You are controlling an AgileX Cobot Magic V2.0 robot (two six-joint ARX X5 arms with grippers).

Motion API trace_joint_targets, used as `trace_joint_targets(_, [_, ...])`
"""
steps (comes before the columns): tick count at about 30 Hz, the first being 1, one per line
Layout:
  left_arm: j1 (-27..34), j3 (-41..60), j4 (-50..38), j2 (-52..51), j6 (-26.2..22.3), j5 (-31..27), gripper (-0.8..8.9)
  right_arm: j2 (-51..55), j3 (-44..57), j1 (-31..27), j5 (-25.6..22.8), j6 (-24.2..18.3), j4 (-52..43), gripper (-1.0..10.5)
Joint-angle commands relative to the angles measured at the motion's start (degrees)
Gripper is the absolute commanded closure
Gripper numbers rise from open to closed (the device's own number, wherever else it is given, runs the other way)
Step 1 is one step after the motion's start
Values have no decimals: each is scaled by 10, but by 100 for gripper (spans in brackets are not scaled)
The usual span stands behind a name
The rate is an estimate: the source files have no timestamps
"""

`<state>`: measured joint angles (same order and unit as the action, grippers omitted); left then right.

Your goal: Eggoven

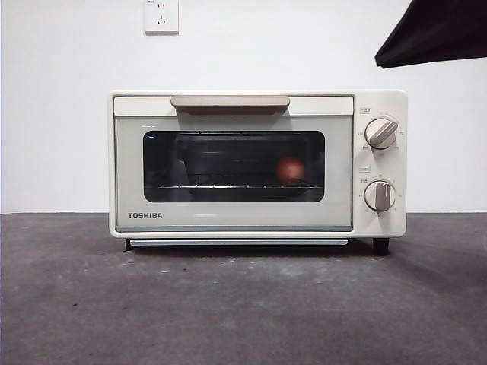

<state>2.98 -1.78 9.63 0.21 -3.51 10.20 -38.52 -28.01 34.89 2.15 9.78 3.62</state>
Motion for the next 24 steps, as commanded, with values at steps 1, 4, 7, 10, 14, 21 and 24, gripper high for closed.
trace_joint_targets(1, [2,16,-4,0,1,-1,806,42,0,-31,-7,-43,-5,942])
trace_joint_targets(4, [2,16,-4,0,1,-2,806,83,16,-97,15,-58,-6,942])
trace_joint_targets(7, [2,16,-4,0,1,-2,806,129,47,-174,28,-62,-6,942])
trace_joint_targets(10, [2,16,-4,0,1,-1,806,180,91,-242,23,-76,-9,942])
trace_joint_targets(14, [2,16,-4,0,1,-2,806,243,163,-304,23,-90,-30,942])
trace_joint_targets(21, [2,16,-4,0,1,-2,806,335,263,-351,23,-89,-54,942])
trace_joint_targets(24, [2,16,-4,0,1,-2,806,361,275,-353,23,-90,-32,942])
